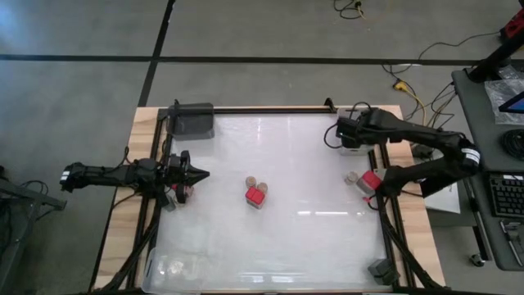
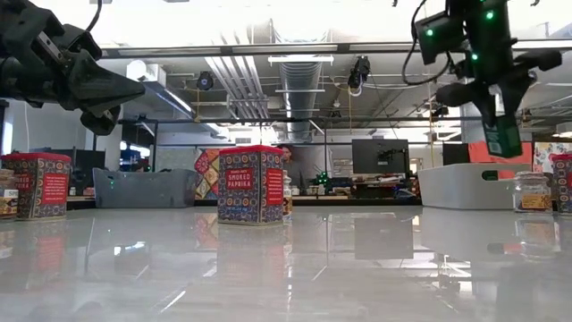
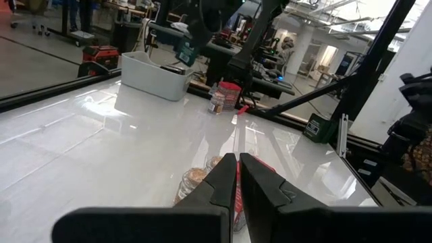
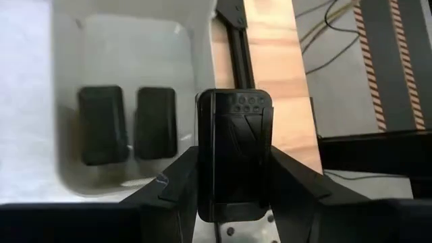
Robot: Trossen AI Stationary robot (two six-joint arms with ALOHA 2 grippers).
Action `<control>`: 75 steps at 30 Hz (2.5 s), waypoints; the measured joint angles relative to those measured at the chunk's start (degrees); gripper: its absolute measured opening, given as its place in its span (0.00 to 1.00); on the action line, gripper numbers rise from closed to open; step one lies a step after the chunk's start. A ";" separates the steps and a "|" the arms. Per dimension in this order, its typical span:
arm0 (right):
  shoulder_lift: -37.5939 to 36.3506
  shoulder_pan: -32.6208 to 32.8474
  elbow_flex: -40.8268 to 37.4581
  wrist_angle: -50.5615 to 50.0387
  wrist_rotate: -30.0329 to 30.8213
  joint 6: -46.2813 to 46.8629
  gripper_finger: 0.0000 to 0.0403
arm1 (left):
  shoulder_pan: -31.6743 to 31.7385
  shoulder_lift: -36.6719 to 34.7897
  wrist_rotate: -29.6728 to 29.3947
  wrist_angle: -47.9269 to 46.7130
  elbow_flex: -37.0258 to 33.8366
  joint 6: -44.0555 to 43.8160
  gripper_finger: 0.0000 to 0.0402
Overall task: Sort spices by type
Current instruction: Put the black seasoning can into the gray bin
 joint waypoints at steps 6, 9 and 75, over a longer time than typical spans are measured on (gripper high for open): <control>-0.19 -3.35 -4.16 6.68 -0.20 -4.16 0.33 | -0.01 0.00 0.00 0.00 0.00 0.02 0.01; -0.26 -6.32 -5.04 10.10 -0.92 -8.85 0.34 | 0.00 0.00 0.02 0.00 0.00 0.01 0.01; -4.30 -17.37 -13.06 24.00 -11.74 -23.52 0.40 | 0.00 0.00 0.01 0.00 0.00 0.02 0.01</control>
